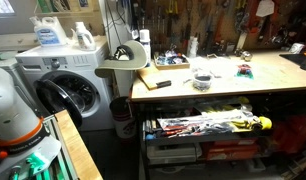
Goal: Hang the hat on the stand.
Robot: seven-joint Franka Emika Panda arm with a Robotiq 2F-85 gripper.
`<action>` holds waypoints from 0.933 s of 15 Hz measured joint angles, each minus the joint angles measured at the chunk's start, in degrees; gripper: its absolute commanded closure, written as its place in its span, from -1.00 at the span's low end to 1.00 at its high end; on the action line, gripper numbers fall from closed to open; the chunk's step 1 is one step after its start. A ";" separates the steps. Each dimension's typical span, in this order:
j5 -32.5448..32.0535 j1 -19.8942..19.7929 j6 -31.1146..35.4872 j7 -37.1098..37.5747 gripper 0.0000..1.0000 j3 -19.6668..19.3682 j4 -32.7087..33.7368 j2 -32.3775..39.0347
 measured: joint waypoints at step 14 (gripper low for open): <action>2.89 -3.85 7.29 11.04 0.99 4.73 4.87 8.92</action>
